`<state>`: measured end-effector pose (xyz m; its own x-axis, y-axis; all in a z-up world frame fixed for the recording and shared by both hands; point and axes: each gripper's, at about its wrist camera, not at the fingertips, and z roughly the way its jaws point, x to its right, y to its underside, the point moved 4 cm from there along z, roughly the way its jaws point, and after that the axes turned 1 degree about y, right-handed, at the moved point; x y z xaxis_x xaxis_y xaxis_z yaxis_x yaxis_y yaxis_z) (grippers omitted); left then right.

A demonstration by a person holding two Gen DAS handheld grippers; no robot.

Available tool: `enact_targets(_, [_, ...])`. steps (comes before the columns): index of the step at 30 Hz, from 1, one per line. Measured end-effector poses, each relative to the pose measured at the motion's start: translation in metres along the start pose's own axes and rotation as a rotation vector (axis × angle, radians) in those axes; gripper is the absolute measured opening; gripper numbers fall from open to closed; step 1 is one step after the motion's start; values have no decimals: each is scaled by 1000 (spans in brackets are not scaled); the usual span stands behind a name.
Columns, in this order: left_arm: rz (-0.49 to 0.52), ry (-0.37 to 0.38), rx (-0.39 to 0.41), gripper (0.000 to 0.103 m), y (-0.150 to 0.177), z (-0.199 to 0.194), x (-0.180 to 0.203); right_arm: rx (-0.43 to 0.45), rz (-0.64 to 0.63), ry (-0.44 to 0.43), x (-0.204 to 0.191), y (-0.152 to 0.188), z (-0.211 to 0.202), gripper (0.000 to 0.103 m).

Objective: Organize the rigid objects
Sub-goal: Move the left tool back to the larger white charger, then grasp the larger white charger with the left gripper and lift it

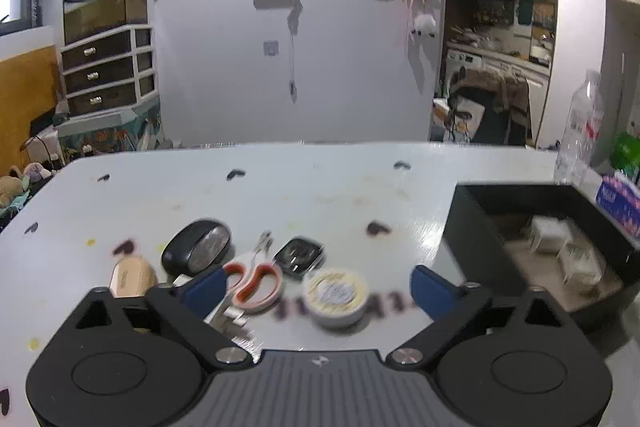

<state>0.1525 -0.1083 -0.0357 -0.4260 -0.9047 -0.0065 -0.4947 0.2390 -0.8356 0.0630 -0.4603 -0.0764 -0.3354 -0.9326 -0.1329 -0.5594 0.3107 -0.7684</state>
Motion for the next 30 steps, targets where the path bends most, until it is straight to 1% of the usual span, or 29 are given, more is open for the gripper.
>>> enact_targets(3, [16, -20, -22, 89, 12, 9, -20, -2, -1, 0, 0, 0, 0, 8])
enact_targets(6, [16, -52, -21, 86, 19, 19, -42, -4, -4, 3, 0, 0, 1, 8])
enact_targets(9, [36, -70, -1, 83, 18, 30, -60, -6, -4, 3, 1, 0, 1, 7])
enact_targets(12, [67, -64, -22, 83, 15, 42, -71, -7, -5, 3, 1, 0, 2, 8])
enact_targets(17, [130, -42, -76, 82, 14, 60, -76, -7, -5, 3, 1, 0, 2, 8])
enact_targets(20, [182, -34, -127, 82, 16, 69, -74, -7, -5, 3, 1, 0, 2, 8])
enact_targets(21, [200, -35, -143, 79, 18, 71, -71, -7, -5, 3, 1, 0, 2, 8])
enact_targets(22, [203, -33, -144, 77, 18, 70, -70, -7, -4, 3, 1, 0, 2, 8])
enact_targets(24, [196, -42, -160, 70, 17, 69, -69, -7, -5, 4, 1, 0, 2, 8])
enact_targets(30, [185, -61, -188, 70, 19, 62, -69, -7, -5, 4, 1, 0, 2, 8])
